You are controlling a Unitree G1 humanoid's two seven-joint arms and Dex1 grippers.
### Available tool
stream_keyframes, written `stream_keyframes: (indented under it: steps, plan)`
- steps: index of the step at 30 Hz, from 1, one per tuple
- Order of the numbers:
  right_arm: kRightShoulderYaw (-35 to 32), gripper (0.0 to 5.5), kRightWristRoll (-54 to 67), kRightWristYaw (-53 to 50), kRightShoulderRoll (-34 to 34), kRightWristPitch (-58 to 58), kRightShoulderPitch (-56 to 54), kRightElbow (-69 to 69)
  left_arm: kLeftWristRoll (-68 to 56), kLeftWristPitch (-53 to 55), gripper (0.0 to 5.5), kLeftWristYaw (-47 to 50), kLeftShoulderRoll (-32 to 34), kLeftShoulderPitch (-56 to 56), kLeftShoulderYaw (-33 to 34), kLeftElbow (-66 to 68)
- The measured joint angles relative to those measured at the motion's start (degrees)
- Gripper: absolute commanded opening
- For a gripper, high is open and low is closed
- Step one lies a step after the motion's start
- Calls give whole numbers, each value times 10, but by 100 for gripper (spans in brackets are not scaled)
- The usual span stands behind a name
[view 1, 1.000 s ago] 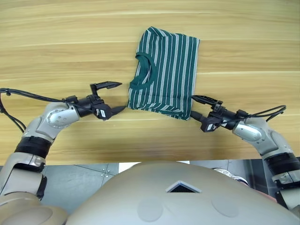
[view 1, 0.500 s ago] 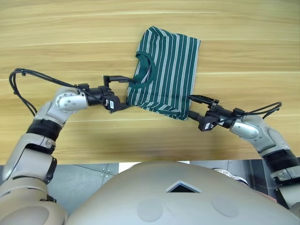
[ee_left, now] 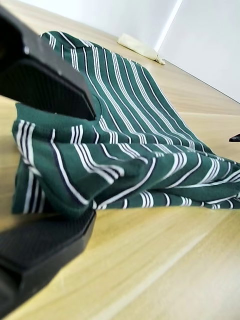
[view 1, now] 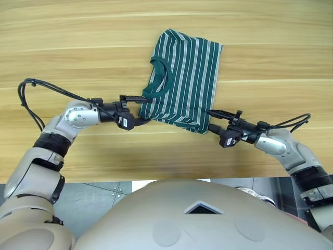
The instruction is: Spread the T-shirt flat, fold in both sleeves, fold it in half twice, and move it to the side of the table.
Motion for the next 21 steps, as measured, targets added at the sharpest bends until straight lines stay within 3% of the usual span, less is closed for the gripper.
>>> stream_keyframes:
  steps: [9,16,21]
  plan:
    - [19,0,30,58,-13,6,22,-28,2,-4,98,-7,-13,-1,-8,19]
    - [20,0,30,61,-7,9,20,-26,6,-7,27,-20,-16,-15,-7,22]
    - [15,0,68,66,4,12,16,-10,2,-11,10,-16,-16,-10,1,22]
